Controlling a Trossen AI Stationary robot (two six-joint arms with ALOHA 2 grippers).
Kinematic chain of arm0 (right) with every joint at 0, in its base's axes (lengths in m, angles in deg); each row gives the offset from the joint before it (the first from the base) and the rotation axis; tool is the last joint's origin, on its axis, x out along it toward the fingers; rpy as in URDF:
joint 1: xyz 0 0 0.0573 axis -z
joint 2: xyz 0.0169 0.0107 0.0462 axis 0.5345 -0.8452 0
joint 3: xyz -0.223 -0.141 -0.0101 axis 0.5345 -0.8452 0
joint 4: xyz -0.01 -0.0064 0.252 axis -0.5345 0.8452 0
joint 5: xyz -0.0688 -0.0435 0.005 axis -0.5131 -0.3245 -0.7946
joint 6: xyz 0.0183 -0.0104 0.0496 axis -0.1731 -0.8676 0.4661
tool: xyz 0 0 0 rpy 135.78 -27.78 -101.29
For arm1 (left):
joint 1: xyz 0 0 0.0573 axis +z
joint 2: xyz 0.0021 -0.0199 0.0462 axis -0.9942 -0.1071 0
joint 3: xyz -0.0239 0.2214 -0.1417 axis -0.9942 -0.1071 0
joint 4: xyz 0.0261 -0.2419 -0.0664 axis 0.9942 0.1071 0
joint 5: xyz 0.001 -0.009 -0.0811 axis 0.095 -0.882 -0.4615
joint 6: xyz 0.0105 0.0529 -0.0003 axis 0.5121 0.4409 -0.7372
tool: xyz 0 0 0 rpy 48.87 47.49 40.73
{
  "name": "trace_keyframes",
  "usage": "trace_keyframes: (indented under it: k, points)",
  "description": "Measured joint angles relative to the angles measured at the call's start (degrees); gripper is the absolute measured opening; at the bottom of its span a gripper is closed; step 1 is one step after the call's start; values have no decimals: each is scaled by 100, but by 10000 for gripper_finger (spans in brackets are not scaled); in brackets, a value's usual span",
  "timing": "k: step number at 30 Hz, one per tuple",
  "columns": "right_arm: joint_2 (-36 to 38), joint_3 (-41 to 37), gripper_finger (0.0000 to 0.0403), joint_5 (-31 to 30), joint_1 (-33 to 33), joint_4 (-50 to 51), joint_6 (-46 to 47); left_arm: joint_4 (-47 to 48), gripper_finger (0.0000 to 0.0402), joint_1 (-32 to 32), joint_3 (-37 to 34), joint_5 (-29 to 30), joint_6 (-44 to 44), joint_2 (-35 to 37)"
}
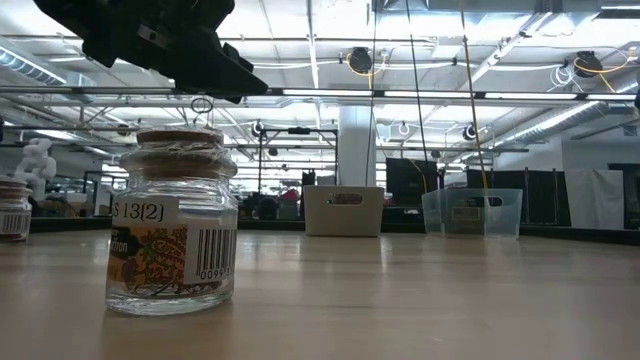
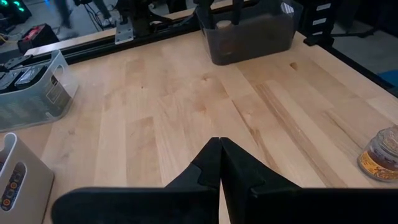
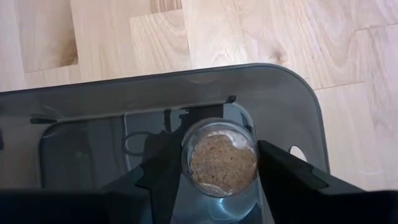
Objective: Sort spices by type
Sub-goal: Put the brown seasoning bottle into the black bin
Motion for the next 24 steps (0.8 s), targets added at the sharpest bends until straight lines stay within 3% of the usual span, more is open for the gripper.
trace_keyframes:
  k: [24]
  points:
    - [0, 51, 192, 26, 0, 17, 45, -2, 9, 0, 0, 0, -2, 0]
